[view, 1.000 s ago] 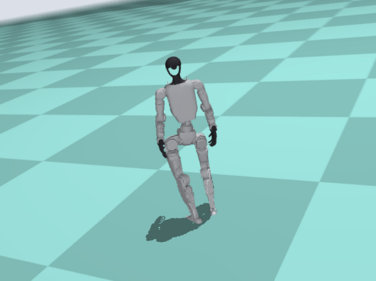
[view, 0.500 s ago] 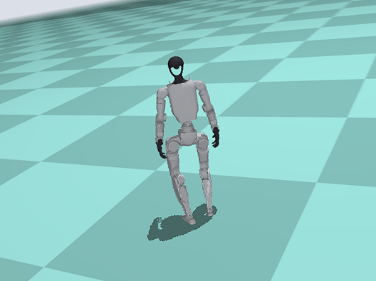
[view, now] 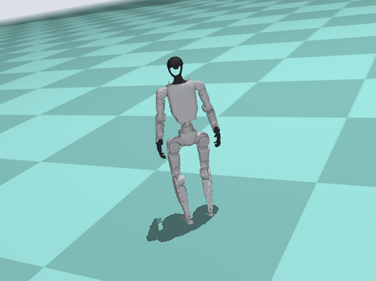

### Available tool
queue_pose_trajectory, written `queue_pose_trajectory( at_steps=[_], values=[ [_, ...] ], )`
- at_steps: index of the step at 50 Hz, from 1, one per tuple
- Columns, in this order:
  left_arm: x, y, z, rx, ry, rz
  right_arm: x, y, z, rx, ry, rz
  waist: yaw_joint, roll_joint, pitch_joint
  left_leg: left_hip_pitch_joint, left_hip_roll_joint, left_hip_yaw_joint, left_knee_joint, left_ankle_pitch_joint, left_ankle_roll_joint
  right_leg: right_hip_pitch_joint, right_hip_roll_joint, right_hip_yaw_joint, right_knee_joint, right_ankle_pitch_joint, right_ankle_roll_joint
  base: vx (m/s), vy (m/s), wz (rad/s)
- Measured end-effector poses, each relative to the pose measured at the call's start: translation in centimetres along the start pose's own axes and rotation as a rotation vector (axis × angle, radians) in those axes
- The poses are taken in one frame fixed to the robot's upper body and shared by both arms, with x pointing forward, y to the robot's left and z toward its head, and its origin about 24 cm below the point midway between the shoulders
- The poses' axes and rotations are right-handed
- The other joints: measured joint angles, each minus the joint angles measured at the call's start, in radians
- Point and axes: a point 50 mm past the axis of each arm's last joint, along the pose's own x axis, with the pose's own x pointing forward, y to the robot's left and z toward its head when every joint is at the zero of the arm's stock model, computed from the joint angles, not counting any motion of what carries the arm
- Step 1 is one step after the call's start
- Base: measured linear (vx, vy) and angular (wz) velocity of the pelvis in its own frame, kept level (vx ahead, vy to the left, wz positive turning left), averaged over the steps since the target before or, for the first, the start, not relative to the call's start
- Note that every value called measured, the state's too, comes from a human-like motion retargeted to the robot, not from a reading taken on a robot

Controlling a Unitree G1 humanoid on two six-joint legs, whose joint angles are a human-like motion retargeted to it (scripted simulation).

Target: Walk

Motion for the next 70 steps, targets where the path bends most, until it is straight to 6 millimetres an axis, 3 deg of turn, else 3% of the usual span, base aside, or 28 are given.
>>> queue_pose_trajectory(
  at_steps=[15, 22, 28, 36, 43, 52, 64, 70],
  values=[
    [0.1, 0.4, 1.1, -0.010, -0.019, 0.036, 0.0, 0.4, -0.5, 0.015, 0.023, -0.006, 0.011, -0.028, 0.021, -0.012, -0.017, -0.029, 0.059, -0.030, 0.006, -0.017, -0.023, -0.004, 0.093, -0.033, -0.008, -0.02, 0.00, 0.03],
    [0.2, 1.4, 3.3, -0.029, -0.068, 0.078, 0.2, 1.0, 0.8, 0.031, -0.006, -0.006, 0.012, -0.043, 0.013, -0.069, -0.014, -0.066, 0.101, -0.035, -0.007, -0.061, -0.019, -0.024, 0.120, -0.028, -0.020, -0.09, -0.03, 0.15],
    [0.2, 1.6, 4.1, -0.067, -0.086, 0.099, 0.2, 0.1, 1.8, 0.034, -0.034, -0.042, 0.030, -0.028, 0.033, -0.123, 0.031, -0.156, 0.309, -0.125, -0.021, -0.110, 0.016, -0.037, 0.189, -0.020, -0.041, -0.14, -0.04, 0.02],
    [0.2, 1.1, 2.0, -0.112, -0.013, 0.087, 0.1, -1.1, 3.3, 0.015, -0.077, -0.067, 0.032, -0.002, 0.021, -0.155, 0.148, -0.178, 0.602, -0.125, -0.028, -0.206, 0.058, -0.056, 0.251, 0.011, -0.065, -0.16, 0.01, 0.11],
    [0.1, 1.1, 0.8, -0.114, 0.026, 0.078, 0.1, -1.7, 3.5, -0.004, -0.072, -0.064, 0.021, 0.035, -0.002, -0.092, 0.188, -0.230, 0.628, -0.068, -0.064, -0.244, 0.083, -0.071, 0.231, 0.049, -0.071, -0.15, 0.08, 0.16],
    [0.2, 0.0, 1.1, -0.054, 0.020, 0.036, 0.2, -1.2, 3.2, -0.021, -0.029, -0.038, 0.001, 0.078, -0.010, -0.018, 0.129, -0.255, 0.441, -0.123, -0.082, -0.263, 0.033, -0.098, 0.198, 0.083, -0.055, -0.13, 0.12, 0.33],
    [0.3, -0.2, 2.8, 0.038, -0.037, 0.015, 0.2, -0.1, 2.2, -0.056, 0.016, 0.030, -0.031, 0.020, -0.008, -0.006, -0.044, -0.198, 0.179, -0.200, 0.038, -0.348, -0.177, -0.056, 0.227, 0.164, 0.015, -0.16, 0.16, 0.40],
    [0.2, 0.4, 2.9, 0.042, -0.041, 0.034, 0.3, 0.6, 1.9, -0.070, 0.021, 0.055, -0.054, -0.005, 0.000, -0.030, -0.115, -0.208, 0.138, -0.184, 0.075, -0.392, -0.199, 0.049, 0.255, 0.182, 0.080, -0.18, 0.17, 0.33]
  ],
)
